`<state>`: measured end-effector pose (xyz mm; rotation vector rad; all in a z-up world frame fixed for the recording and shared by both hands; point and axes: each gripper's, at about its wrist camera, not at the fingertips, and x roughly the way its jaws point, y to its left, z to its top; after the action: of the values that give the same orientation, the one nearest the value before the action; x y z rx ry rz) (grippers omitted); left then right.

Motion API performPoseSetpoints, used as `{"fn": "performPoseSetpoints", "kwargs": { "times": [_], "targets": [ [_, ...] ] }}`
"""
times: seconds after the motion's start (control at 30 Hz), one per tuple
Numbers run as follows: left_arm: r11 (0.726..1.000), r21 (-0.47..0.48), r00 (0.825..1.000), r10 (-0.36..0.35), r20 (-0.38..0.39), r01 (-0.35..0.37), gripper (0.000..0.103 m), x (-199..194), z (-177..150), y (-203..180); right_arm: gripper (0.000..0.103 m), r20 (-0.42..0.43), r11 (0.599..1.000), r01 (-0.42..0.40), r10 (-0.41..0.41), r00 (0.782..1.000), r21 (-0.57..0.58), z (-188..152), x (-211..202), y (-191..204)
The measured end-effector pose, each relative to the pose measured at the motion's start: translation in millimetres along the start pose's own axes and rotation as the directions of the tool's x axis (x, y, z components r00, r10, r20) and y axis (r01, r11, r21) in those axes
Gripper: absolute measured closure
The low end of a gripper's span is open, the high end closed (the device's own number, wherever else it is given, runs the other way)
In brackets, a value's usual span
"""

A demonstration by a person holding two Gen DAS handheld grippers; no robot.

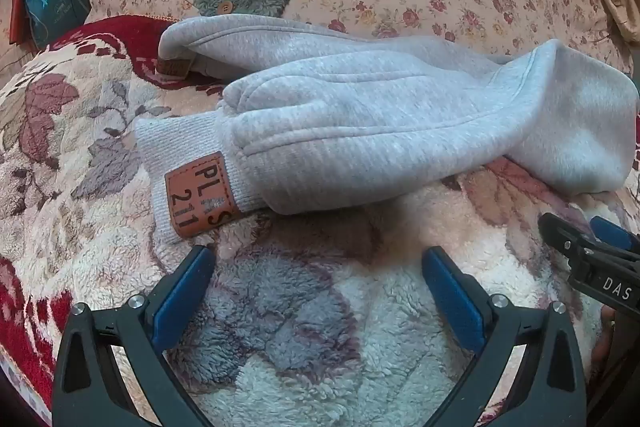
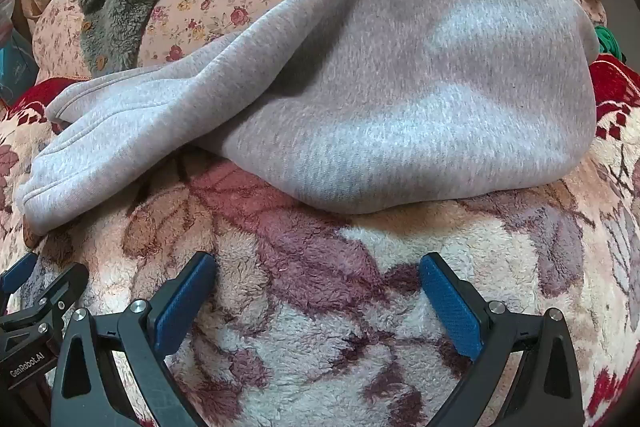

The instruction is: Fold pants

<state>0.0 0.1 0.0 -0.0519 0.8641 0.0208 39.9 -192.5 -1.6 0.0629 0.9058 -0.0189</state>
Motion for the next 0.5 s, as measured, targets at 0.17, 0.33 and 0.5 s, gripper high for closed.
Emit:
{"fn": "performPoseSetpoints", "kwargs": {
  "times": [0.17, 0.33, 0.5],
  "targets": [
    [1.000, 0.006, 1.000, 0.006, 0.000, -0.006, 0.000, 0.3, 0.1, -0.7, 0.000, -0.002, 1.000, 0.001, -0.001, 1.000, -0.001, 0.1, 0.1, 0.0],
    [1.000, 0.001, 1.000, 0.001, 0.002, -0.001, 0.000, -1.0, -0.3, 2.5, 0.000, -0.001, 1.000, 0.001, -0.001, 1.000, -0.001, 0.0, 0.0, 0.2],
    [1.000, 0.004, 1.000, 0.004, 0.002, -0.004, 0.000, -0.5, -0.3, 1.6, 0.000, -0.002, 1.000, 0.001, -0.001, 1.000, -0.001, 0.0, 0.0, 0.2]
  ]
}}
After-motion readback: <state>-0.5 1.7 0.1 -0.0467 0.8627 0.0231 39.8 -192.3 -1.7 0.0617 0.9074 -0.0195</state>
